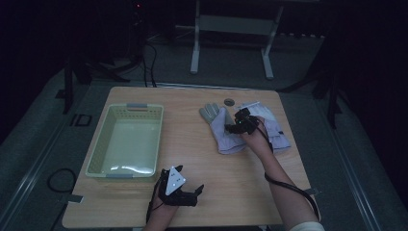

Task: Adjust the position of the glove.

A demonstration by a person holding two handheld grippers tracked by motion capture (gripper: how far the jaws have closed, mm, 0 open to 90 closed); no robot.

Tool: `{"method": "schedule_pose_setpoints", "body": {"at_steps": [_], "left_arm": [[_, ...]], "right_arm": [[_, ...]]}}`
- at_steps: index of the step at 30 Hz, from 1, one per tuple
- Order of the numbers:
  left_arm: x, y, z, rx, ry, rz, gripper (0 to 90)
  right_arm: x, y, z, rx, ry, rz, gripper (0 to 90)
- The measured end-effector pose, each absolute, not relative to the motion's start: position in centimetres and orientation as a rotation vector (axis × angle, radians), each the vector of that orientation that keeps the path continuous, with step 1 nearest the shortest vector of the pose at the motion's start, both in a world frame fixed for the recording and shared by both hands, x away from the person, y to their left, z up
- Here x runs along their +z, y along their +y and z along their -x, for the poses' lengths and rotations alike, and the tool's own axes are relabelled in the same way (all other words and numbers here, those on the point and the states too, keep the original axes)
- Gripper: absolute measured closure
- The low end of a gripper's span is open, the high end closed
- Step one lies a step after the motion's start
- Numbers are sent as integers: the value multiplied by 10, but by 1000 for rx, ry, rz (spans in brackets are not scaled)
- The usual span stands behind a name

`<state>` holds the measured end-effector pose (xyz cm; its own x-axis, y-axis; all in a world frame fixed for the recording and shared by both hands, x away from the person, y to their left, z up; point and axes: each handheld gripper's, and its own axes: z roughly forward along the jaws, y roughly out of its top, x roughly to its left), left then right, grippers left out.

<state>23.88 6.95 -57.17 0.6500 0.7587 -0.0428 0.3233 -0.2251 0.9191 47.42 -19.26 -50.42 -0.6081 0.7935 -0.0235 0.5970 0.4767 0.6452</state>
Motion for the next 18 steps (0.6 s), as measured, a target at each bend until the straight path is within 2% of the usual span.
{"method": "schedule_pose_setpoints", "body": {"at_steps": [5,6,9,18], "left_arm": [[-572,69,-239,517,870,-1812,11],[-572,70,-239,518,868,-1813,11],[-572,70,-239,514,869,-1812,11],[-572,70,-239,513,871,-1812,12]], "right_arm": [[-518,-191,-479,826,2413,-1190,420],[-526,-192,-482,802,2424,-1193,459],[-535,-194,-484,808,2446,-1224,491],[-538,-190,-483,775,2472,-1170,587]]}}
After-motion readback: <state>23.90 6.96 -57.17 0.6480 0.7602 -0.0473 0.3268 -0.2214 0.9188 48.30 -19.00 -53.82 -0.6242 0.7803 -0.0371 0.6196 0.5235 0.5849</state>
